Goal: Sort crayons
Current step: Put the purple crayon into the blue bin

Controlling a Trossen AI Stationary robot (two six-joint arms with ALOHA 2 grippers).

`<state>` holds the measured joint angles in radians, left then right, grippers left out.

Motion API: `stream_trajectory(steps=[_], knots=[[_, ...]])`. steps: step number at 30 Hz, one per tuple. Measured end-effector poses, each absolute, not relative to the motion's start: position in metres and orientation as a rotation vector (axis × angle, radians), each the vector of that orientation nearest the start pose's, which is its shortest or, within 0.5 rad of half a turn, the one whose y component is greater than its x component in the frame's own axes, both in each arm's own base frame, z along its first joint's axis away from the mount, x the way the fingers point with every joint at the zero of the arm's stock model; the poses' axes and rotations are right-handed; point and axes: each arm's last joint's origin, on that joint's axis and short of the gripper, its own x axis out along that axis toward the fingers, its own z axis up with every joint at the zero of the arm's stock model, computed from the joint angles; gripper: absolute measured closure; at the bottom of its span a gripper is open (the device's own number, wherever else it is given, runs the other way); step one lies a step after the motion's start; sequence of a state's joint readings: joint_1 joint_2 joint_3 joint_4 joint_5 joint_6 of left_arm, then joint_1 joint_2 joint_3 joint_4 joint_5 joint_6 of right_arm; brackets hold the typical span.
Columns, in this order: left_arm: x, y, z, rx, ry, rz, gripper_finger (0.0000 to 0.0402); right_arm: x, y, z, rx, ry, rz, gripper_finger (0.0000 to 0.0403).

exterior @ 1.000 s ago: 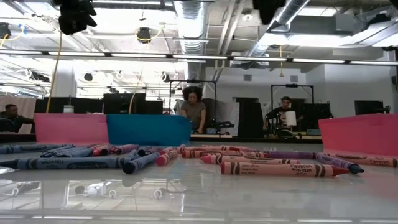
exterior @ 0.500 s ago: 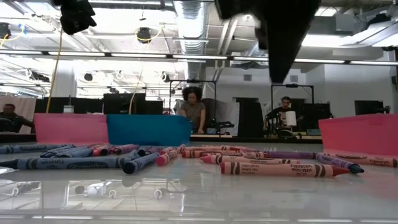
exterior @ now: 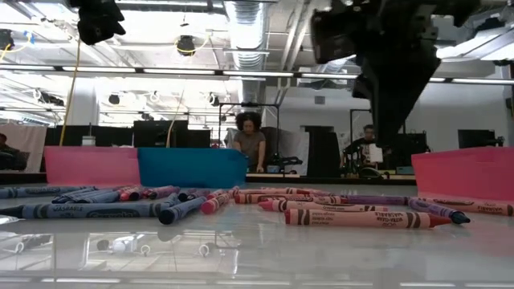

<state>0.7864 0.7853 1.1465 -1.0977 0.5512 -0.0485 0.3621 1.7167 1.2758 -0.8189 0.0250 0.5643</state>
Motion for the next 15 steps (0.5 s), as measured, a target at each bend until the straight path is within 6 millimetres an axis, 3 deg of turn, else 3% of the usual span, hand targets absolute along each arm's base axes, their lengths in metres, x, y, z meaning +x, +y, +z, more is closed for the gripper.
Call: stream_trajectory(steps=[5,15], knots=[[0.090,0.070,0.374,-0.508,0.530,0.268,0.0291,0.298,0.104,0.224,0.235,1.190,-0.023,0.0353],[0.092,0.072,0.377,-0.551,0.490,0.321,0.0291,0.288,0.094,0.198,0.055,1.220,0.059,0.0352]])
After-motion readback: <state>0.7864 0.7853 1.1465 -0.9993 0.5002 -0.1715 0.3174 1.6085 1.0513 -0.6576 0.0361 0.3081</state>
